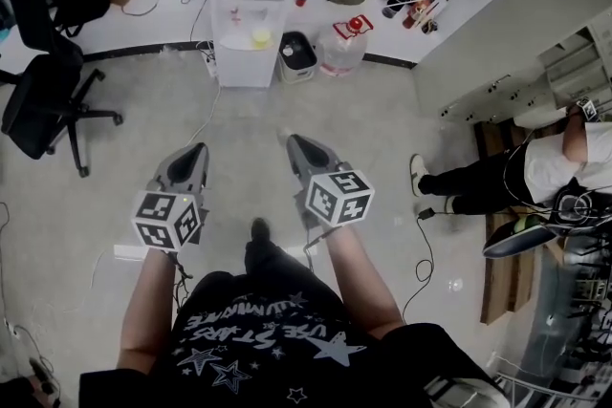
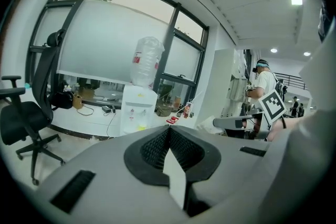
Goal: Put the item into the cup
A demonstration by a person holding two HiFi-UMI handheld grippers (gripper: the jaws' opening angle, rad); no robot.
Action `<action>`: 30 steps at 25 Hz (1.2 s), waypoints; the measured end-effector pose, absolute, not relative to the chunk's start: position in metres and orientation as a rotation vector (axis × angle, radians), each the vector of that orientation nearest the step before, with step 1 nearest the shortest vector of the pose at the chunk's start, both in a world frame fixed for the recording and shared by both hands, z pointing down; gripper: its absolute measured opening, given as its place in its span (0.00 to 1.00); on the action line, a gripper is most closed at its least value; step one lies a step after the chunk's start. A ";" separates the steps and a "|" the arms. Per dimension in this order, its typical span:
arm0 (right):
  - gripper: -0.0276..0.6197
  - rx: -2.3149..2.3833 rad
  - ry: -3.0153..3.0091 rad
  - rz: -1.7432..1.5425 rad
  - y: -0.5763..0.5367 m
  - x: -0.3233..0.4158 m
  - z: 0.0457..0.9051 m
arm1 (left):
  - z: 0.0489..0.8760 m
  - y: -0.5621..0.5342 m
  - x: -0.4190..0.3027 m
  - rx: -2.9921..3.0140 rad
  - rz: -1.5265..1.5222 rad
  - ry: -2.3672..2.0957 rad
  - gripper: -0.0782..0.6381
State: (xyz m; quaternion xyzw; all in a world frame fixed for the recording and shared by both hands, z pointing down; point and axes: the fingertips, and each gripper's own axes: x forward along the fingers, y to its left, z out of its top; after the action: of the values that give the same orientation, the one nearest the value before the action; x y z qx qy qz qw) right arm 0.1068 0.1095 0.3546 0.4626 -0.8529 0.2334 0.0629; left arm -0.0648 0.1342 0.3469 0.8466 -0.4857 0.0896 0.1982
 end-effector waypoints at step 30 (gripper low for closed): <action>0.05 1.272 -2.572 0.566 0.028 0.124 0.381 | 0.363 0.034 -0.028 2.318 0.221 -1.388 0.11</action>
State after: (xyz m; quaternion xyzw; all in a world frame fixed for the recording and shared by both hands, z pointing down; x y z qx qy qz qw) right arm 0.1240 0.0283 0.3806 0.4323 -0.8743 0.1924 0.1083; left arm -0.0280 0.0340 0.3630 0.8354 -0.5003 0.0798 0.2134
